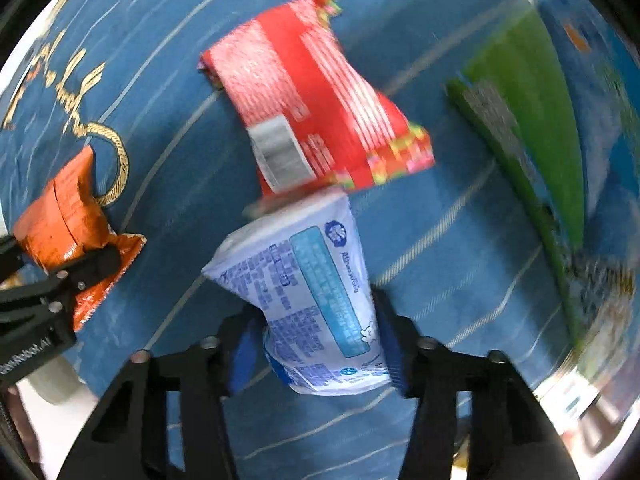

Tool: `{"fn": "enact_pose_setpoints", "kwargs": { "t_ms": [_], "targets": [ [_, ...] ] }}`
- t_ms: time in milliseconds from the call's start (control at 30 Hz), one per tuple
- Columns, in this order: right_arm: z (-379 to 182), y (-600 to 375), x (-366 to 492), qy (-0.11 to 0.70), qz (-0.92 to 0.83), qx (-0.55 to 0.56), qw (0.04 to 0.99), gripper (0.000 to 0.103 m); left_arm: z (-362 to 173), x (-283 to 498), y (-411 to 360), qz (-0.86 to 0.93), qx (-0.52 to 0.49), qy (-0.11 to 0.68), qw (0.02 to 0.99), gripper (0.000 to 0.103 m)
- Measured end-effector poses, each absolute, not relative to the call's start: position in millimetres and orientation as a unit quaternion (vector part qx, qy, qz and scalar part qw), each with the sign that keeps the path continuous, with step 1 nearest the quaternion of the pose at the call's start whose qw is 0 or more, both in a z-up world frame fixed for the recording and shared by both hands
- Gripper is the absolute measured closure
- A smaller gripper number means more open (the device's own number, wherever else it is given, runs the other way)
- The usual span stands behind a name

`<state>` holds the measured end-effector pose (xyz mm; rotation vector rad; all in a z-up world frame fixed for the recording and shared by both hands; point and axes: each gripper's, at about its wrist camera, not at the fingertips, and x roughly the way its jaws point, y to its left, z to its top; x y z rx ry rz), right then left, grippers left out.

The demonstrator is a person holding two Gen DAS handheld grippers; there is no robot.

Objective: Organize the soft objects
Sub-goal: 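Grasp the blue-white wipes pack with the right tool while the left tool holds the orange bag, then carry the orange bag with the left tool while the right tool carries the wipes pack to the box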

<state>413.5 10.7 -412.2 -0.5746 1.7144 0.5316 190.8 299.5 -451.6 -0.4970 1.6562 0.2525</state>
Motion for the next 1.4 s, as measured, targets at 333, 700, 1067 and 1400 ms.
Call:
{"fn": "enact_pose_setpoints", "kwargs": {
  "t_ms": [333,700,1067,1400],
  "targets": [
    [-404,-104,391,0.773,0.105,-0.152,0.607,0.06,-459,189,229,0.003,-0.172,0.752,0.636,0.053],
    [-398,-220,334,0.791,0.016,0.004,0.612,0.066,-460,206,122,-0.089,-0.073,0.771,0.627,0.053],
    [-347,-249,321,0.75,0.014,0.052,0.66,0.072,-375,205,69,-0.064,0.06,0.69,0.719,0.054],
    [-239,-254,320,0.674,0.005,0.062,0.737,0.072,-274,199,65,-0.053,0.052,0.618,0.783,0.054]
  ]
}}
